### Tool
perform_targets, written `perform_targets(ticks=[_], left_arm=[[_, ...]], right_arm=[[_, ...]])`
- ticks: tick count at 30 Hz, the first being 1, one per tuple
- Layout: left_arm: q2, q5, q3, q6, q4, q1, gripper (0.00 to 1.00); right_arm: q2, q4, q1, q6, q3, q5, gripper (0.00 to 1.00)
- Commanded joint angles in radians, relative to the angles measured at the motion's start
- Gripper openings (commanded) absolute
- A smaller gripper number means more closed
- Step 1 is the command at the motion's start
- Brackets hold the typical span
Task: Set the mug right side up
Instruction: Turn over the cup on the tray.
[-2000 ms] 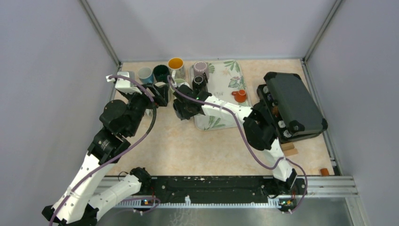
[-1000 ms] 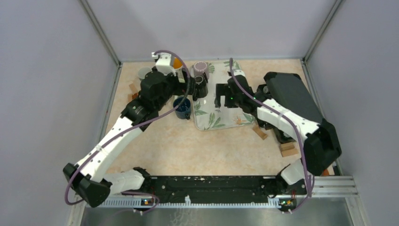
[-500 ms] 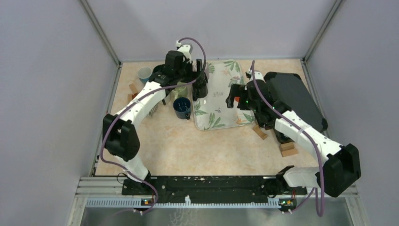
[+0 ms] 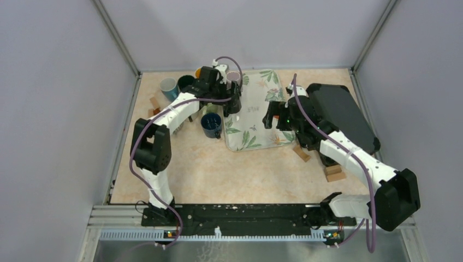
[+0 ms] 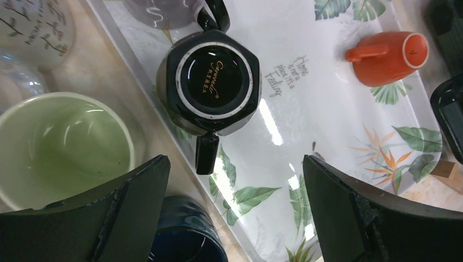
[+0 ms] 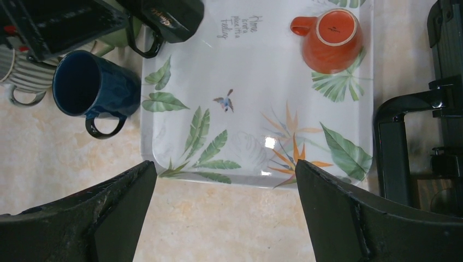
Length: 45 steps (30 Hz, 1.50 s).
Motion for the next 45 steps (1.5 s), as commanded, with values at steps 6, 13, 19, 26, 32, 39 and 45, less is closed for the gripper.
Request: perform_targets(ticks=[6,13,19,26,32,39,45], left_arm=[[0.078,-0.003,0.035,0.006,0.039,-0.017,0.91],[0.142,-0.037,0.083,0.013,0.018,-0.022,0.70],[0.176,-0.061,0.098,0.024,0.014,-0.031,0.57],[0.206,-0.088,0.123,0.034,0.003,-0.050,0.46],[0.227,-0.140,0.153,0.042,-0.014,-0.063,0.37],[0.246,-0.159,0.183,0.037,-0.029,-0.073,0.24],[0.233,-0.149,0.183,0.021,-0.031,-0.088,0.05]], right_arm=[[-0.045,0.061,-0.022,-0.006,-0.021,-0.024,0.99],[-0.046,0.066,-0.028,-0.005,-0.032,-0.032,0.99],[-0.044,0.070,-0.032,-0.003,-0.038,-0.045,0.99],[-0.036,0.075,-0.035,-0.002,-0.040,-0.055,0.99],[-0.035,0.078,-0.035,0.002,-0.047,-0.067,0.99],[-0.033,0.099,-0.035,0.015,-0.068,-0.082,0.99],[-0.034,0.138,-0.035,0.042,-0.096,-0.106,0.99]])
